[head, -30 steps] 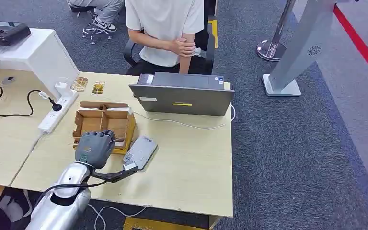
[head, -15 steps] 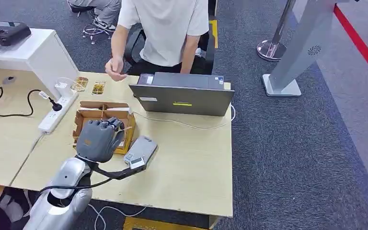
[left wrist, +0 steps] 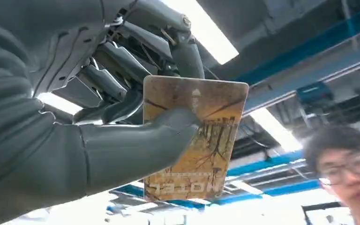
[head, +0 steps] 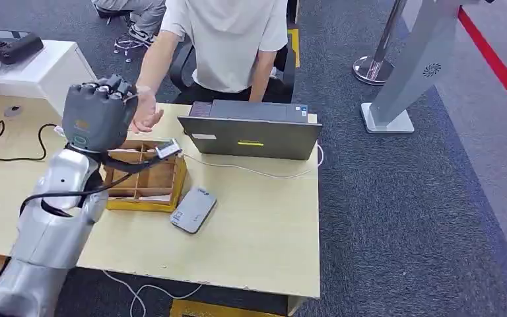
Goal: Pass the card to the sensor for recognition and then transmit it.
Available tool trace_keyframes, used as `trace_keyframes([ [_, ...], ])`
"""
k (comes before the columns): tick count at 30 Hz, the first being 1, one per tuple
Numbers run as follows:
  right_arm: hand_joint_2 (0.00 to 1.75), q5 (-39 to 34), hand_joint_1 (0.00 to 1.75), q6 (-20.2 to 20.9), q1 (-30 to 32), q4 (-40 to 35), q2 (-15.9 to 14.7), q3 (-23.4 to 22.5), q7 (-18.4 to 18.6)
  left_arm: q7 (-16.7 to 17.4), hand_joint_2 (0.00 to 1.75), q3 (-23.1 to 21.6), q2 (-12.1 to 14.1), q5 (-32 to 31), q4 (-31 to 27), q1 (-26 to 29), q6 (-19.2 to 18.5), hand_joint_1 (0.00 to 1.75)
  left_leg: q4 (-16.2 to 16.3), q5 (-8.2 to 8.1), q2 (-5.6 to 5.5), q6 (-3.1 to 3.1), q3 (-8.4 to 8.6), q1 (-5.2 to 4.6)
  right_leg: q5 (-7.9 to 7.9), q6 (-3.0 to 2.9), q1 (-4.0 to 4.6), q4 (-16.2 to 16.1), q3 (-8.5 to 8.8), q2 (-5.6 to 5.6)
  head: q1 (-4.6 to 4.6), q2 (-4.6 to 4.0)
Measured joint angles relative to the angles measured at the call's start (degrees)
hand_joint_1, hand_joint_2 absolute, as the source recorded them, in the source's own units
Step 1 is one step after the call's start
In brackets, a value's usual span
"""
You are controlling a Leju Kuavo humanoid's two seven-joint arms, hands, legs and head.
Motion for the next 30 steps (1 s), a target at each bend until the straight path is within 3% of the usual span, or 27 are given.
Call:
trace_keyframes([
  [4,1.75,-0.2,0.00,0.0,0.0,0.0,0.0,0.2,0.1,0.0,1.75,0.2,0.0,0.0,6.8,-4.1,0.7,1.75,0.0,0.01,-0.02,-0.02,-0.02,0.00,0.00,0.00,0.00,0.0,0.00,0.02,0.00,0.00],
  [7,1.75,-0.3,0.00,-0.1,0.0,0.0,0.0,0.2,0.0,0.2,1.75,0.2,0.0,1.2,8.3,-4.3,1.0,1.75,0.0,-0.03,-0.01,0.00,-0.03,-0.01,-0.02,0.02,-0.01,0.0,-0.01,0.05,0.00,0.00],
  [8,1.75,-0.3,0.00,-0.1,0.1,0.0,0.0,0.2,0.0,0.2,1.75,0.2,0.0,1.4,8.6,-4.3,0.9,0.00,0.0,-0.04,-0.01,0.00,-0.04,-0.01,-0.02,0.02,-0.01,0.0,-0.01,0.04,0.02,0.00],
  [22,1.75,-1.4,0.00,0.0,0.1,0.0,0.0,0.1,-0.6,-1.7,1.75,1.5,0.4,6.9,10.5,-2.7,-0.1,0.00,0.0,-0.05,0.01,0.01,-0.09,-0.01,-0.02,0.03,-0.01,0.0,-0.04,0.05,0.02,0.00],
  [30,1.75,-3.3,0.00,-0.2,0.9,0.0,0.0,-1.0,-0.9,-6.6,1.75,6.4,5.7,17.4,-0.8,11.9,-1.0,0.00,-0.1,-0.15,0.18,0.00,-0.18,0.01,-0.13,0.00,0.00,0.0,-0.16,0.19,-0.04,0.00],
])
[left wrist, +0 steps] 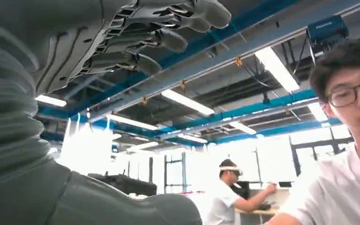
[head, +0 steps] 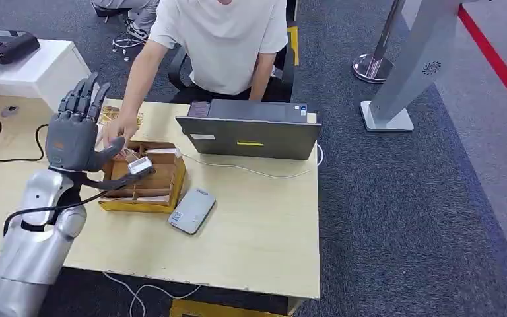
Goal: Pass the card to the sensor for recognition and then transmit it.
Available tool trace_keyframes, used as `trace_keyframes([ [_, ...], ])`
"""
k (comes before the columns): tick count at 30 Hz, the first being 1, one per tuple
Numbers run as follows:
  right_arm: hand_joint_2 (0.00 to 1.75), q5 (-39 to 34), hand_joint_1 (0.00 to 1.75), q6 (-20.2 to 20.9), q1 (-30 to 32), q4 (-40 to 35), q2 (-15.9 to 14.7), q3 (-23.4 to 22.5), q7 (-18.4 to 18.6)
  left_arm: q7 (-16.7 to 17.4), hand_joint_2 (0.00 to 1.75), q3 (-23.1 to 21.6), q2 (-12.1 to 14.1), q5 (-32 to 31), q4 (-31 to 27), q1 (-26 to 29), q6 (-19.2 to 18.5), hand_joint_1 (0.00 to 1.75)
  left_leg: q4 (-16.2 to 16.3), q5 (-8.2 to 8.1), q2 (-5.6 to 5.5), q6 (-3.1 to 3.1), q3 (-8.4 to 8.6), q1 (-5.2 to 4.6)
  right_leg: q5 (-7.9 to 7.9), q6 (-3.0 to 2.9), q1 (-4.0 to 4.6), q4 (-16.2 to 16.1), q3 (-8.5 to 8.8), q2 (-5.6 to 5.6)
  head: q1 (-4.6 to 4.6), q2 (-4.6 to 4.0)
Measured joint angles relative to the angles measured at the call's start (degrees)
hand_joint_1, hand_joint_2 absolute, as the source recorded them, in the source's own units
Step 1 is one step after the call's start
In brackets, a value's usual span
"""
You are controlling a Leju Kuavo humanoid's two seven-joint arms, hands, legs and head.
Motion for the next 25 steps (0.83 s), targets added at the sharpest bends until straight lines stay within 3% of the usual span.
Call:
trace_keyframes([
  [2,1.75,-0.5,0.00,-0.3,0.1,0.0,0.0,-0.4,0.0,-0.5,1.75,2.9,1.9,3.7,-3.6,5.6,0.3,0.00,-0.1,-0.13,0.08,-0.08,0.00,-0.01,-0.08,-0.05,-0.01,0.0,0.09,0.07,0.15,0.00],
  [4,1.75,-1.1,0.00,-0.5,0.3,0.0,0.0,-0.8,0.0,-2.7,1.75,8.8,4.2,13.3,-7.7,13.8,0.5,0.00,-0.1,-0.37,0.53,-0.16,0.22,-0.01,-0.20,-0.14,-0.01,0.1,0.16,0.48,0.13,0.00],
  [6,1.75,-1.6,0.00,-0.8,0.9,0.0,0.0,-1.4,0.0,-10.0,1.75,18.8,5.5,26.3,-10.8,21.8,-2.8,0.00,-0.1,-0.49,0.74,-0.19,0.52,0.02,-0.32,-0.18,0.02,0.0,0.13,0.75,-0.06,0.00],
  [7,1.75,-1.9,0.00,-1.1,1.2,0.1,0.0,-1.7,0.0,-13.3,1.75,24.3,5.5,31.4,-11.1,24.3,-6.8,0.00,-0.1,-0.50,0.73,-0.17,0.42,0.04,-0.42,-0.11,0.03,0.0,0.12,0.72,-0.09,0.00],
  [9,1.75,-2.3,0.00,-1.4,1.4,0.3,-0.1,-2.1,-0.1,-20.9,1.75,40.2,4.8,38.7,-10.9,27.2,-20.7,0.00,-0.1,-0.52,0.66,-0.19,0.37,0.20,-0.51,-0.10,0.17,0.0,0.09,0.68,-0.04,0.00],
  [11,1.75,-2.3,0.00,-1.6,1.5,0.4,-0.1,-2.5,-0.1,-23.1,1.75,54.9,4.0,42.0,-9.7,27.2,-32.9,0.00,-0.1,-0.56,0.68,-0.24,0.36,0.27,-0.51,-0.11,0.23,0.0,0.10,0.68,0.07,0.00],
  [12,1.75,-2.3,0.00,-1.7,1.5,0.4,-0.2,-2.6,-0.1,-23.6,1.75,61.6,3.9,42.9,-8.3,27.0,-37.0,0.00,-0.1,-0.60,0.72,-0.28,0.41,0.27,-0.53,-0.13,0.23,0.0,0.09,0.69,0.07,0.00],
  [14,1.75,-2.3,0.00,-1.8,1.7,0.4,-0.2,-2.9,-0.1,-25.1,1.75,72.3,3.4,41.8,-6.1,26.7,-40.7,0.00,-0.1,-0.66,0.70,-0.34,0.44,0.29,-0.57,-0.19,0.26,0.0,0.10,0.67,-0.13,0.00],
  [16,1.75,-2.2,0.00,-2.0,1.7,0.4,-0.2,-3.0,0.0,-23.3,1.75,80.4,2.8,42.1,-4.4,25.3,-42.7,0.00,-0.1,-0.65,0.44,-0.34,0.41,0.30,-0.64,-0.24,0.27,0.0,0.21,0.36,-0.11,0.00],
  [17,1.75,-2.0,0.00,-2.2,1.6,0.4,-0.2,-3.0,0.3,-20.3,1.75,83.5,2.5,44.2,-3.3,24.5,-42.6,0.00,-0.1,-0.68,0.32,-0.30,0.38,0.31,-0.67,-0.26,0.29,0.0,0.32,0.22,-0.09,0.00],
  [19,1.75,-1.7,0.00,-2.8,1.4,0.4,-0.2,-3.0,1.7,-12.7,1.75,89.3,1.9,53.7,1.6,23.6,-39.2,0.00,-0.1,-0.75,0.29,-0.32,0.53,0.26,-0.70,-0.29,0.25,0.0,0.44,0.20,0.00,0.00],
  [21,1.75,-0.6,0.00,-3.5,1.5,0.4,-0.2,-3.0,3.2,-8.3,1.75,92.8,1.0,65.1,8.8,23.6,-34.9,0.00,-0.1,-0.77,0.32,-0.30,0.69,0.22,-0.73,-0.28,0.21,0.0,0.50,0.22,-0.22,0.00],
  [22,1.75,-0.2,0.00,-3.7,1.6,0.4,-0.2,-3.0,3.9,-8.7,0.00,94.0,0.4,69.2,12.7,23.7,-33.3,0.00,-0.1,-0.77,0.20,-0.29,0.67,0.22,-0.79,-0.20,0.21,0.0,0.54,0.14,-0.22,0.00],
  [25,1.75,1.4,0.00,-4.6,1.6,0.5,-0.3,-2.6,6.9,-9.9,0.00,96.6,-3.1,73.3,24.8,23.7,-28.6,0.00,-0.1,-0.78,-0.12,-0.27,0.70,0.17,-0.89,-0.14,0.17,-0.1,0.71,-0.21,-0.15,0.00],
])
